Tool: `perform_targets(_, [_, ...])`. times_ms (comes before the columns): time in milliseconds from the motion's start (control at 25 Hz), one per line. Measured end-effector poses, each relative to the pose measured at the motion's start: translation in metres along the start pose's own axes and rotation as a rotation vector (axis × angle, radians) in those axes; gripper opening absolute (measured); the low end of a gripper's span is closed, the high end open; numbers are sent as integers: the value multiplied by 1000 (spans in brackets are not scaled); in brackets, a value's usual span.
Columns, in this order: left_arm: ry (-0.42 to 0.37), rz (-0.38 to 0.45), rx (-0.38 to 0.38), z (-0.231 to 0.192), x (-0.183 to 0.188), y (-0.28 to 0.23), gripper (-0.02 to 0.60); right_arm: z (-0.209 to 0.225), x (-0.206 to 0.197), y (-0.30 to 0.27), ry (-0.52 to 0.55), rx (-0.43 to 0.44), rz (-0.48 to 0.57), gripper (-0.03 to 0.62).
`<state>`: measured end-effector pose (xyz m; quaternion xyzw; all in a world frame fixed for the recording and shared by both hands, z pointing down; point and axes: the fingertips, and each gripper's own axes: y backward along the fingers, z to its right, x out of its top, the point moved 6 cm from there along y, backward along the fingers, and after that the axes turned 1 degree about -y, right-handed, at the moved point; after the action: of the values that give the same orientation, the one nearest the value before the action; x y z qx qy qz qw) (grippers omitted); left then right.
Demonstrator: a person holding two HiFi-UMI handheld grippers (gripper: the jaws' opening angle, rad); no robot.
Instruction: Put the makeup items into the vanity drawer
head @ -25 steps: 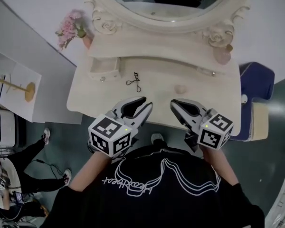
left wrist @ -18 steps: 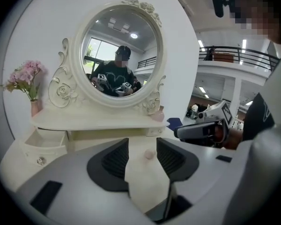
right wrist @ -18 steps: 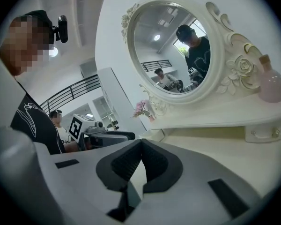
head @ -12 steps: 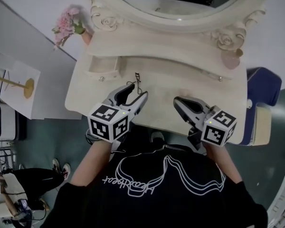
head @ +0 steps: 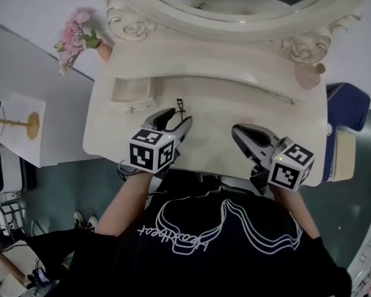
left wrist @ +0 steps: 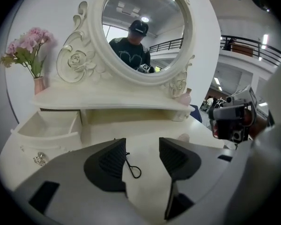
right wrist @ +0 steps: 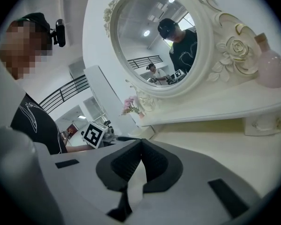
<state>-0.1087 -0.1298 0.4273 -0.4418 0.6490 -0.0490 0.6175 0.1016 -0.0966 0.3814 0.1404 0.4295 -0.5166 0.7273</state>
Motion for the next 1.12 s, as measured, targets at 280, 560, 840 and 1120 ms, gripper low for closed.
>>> perform_targets(280, [-74, -97, 16, -21, -8, -29, 208, 9, 9, -8, -40, -27, 48, 3])
perform_targets(560, [-120, -186, 7, -34, -25, -49, 188, 17, 8, -19, -71, -49, 50, 3])
perform_targets(840, [-235, -241, 31, -36, -32, -58, 151, 22, 6, -23, -91, -70, 50, 3])
perform_targets(1120, [-247, -253, 30, -35, -30, -61, 144, 24, 1, -24, -119, -50, 71, 3])
